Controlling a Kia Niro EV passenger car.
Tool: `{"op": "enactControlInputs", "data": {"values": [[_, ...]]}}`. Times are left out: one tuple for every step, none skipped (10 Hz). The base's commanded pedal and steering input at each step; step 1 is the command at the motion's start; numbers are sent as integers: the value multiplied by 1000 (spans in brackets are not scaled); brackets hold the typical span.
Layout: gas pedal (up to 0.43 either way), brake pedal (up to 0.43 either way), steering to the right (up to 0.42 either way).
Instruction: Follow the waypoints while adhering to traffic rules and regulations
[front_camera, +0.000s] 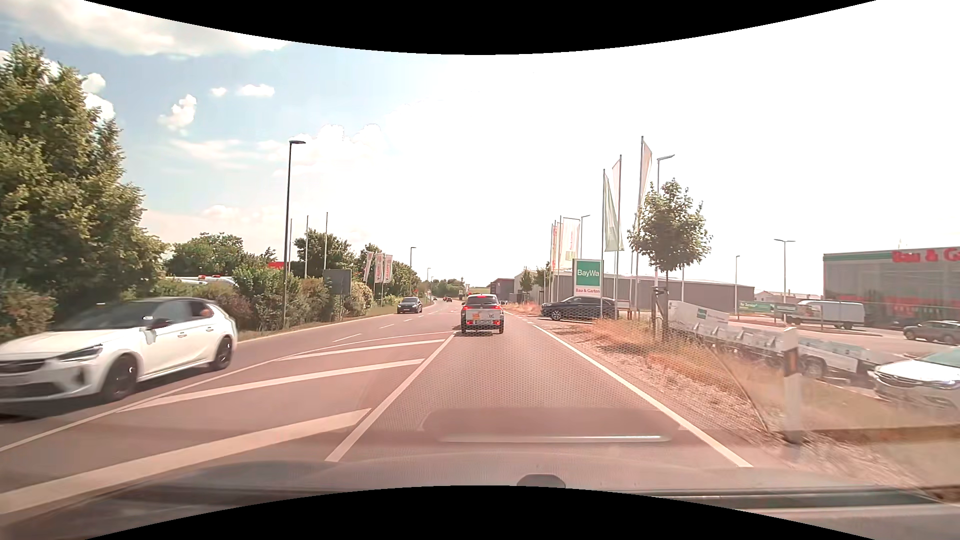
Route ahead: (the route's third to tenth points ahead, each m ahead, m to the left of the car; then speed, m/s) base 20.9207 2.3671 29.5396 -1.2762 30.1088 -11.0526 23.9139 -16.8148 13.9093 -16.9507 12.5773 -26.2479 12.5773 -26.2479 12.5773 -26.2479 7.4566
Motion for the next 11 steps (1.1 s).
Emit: {"op": "enactControlInputs", "data": {"values": [[0, 299, -2], [0, 287, -2], [0, 244, -3], [0, 226, -4], [0, 220, -4], [0, 220, -5], [0, 220, -6], [0, 220, -8], [0, 220, -10], [0, 201, -11], [0, 177, -15]]}}
